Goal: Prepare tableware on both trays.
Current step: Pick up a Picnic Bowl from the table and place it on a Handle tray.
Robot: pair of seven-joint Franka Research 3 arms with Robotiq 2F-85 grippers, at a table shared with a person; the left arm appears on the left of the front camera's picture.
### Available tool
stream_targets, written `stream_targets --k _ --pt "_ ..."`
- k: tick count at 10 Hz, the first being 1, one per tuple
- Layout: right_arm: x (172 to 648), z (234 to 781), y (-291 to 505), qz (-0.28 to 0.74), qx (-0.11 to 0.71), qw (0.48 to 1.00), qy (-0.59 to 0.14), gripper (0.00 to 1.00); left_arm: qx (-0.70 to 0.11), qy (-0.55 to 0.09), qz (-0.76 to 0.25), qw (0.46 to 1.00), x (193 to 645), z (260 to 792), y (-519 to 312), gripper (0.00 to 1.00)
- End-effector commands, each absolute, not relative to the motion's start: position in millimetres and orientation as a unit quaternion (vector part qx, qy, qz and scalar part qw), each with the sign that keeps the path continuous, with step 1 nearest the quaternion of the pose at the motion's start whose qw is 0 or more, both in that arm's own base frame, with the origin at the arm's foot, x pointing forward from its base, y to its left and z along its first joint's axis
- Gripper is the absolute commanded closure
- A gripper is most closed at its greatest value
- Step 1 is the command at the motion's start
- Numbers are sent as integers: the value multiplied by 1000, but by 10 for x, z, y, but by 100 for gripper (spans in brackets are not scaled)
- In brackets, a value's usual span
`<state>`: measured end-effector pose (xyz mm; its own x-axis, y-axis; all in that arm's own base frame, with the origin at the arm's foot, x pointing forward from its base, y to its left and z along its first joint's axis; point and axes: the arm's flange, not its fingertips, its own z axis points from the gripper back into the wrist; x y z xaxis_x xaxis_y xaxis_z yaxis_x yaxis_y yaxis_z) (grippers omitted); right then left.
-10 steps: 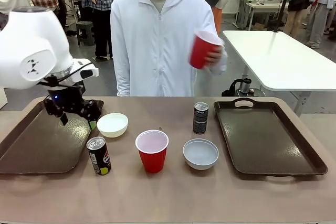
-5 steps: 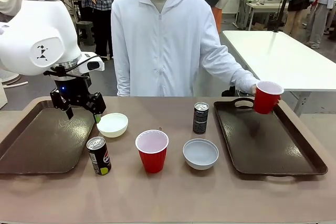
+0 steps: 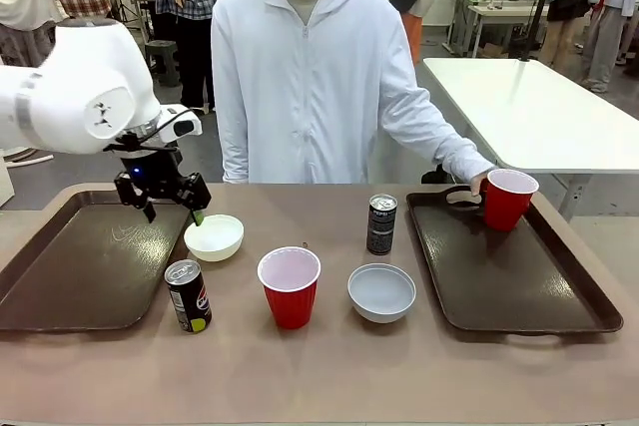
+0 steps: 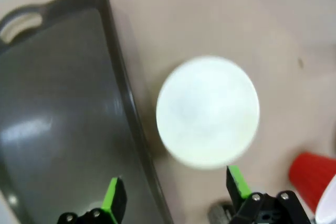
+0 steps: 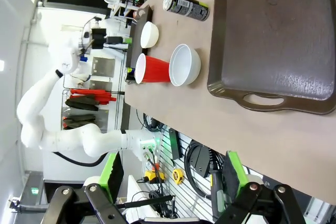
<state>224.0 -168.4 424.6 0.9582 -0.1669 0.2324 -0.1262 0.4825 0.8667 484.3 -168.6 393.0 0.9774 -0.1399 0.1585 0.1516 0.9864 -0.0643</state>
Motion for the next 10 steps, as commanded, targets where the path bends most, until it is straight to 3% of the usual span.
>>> stream_targets --k 1,5,6,7,8,9,10 --pt "2235 4253 -1687 -10 511 847 -146 0 -57 -76 -70 993 5164 3758 -1745 0" --pt "2235 4253 -1687 -10 511 847 -146 0 -34 -80 -74 994 5208 3710 -1831 0" --pt "2235 4253 -1687 -10 511 847 -146 0 -25 -73 -75 994 5187 3732 -1836 18" --pt "2235 4253 -1687 -10 511 847 -146 0 -18 -67 -74 995 5210 3708 -1832 18" --pt "2235 4253 -1687 -10 511 847 -146 0 -18 -60 -70 996 5234 3653 -1803 36" --pt "2235 4253 -1687 -10 511 847 -146 0 -13 -55 -66 996 5271 3597 -1778 23" --pt "2235 4253 -1687 -10 511 847 -146 0 -12 -50 -66 996 5300 3567 -1768 55"
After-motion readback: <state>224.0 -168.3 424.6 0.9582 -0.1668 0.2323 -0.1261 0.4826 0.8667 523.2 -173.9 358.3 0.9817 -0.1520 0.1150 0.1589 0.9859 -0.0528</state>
